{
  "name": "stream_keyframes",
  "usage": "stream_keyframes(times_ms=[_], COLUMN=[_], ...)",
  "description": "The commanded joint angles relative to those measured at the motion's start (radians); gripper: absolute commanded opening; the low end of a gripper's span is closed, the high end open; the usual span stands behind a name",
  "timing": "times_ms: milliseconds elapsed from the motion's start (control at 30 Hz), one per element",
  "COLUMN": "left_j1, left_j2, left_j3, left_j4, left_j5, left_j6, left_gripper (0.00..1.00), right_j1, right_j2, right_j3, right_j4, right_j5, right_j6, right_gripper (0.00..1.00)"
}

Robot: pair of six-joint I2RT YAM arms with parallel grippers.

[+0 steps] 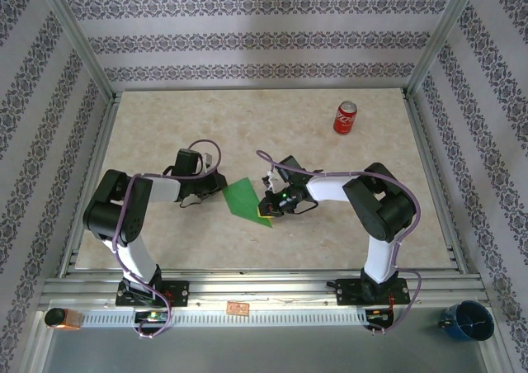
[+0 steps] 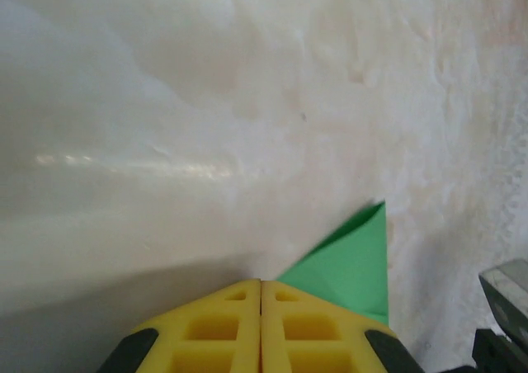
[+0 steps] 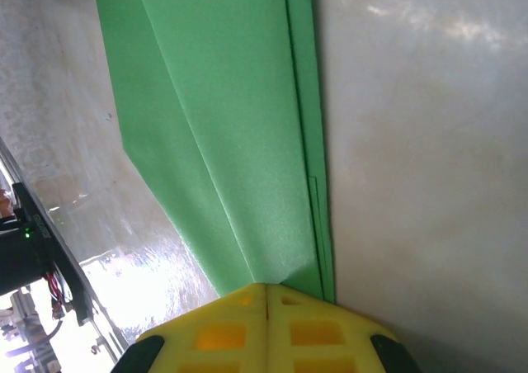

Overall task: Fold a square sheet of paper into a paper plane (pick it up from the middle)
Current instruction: Fourth fold the wing at the center of the table.

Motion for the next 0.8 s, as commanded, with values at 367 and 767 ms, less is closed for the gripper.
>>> stream_keyframes(times_ms=[367,767], left_j1=[-0.074,-0.319], left_j2=[-0.186,-0.051], left_j3=[0.034,0.024], left_j4=[-0.074,0.089], left_j5=[-0.038,-0.102], left_j6=[-0.056,-0.182], left_gripper=[0.16,0.12], right_j1=[-0.010,-0.010], right_j2=[0.009,0.003], right_j3=[-0.026,0.003], right_j4=[-0.129,-0.120], right_j5=[0.077,0.056], right_j6=[-0.005,0.016], right_gripper=[0.00,0.02])
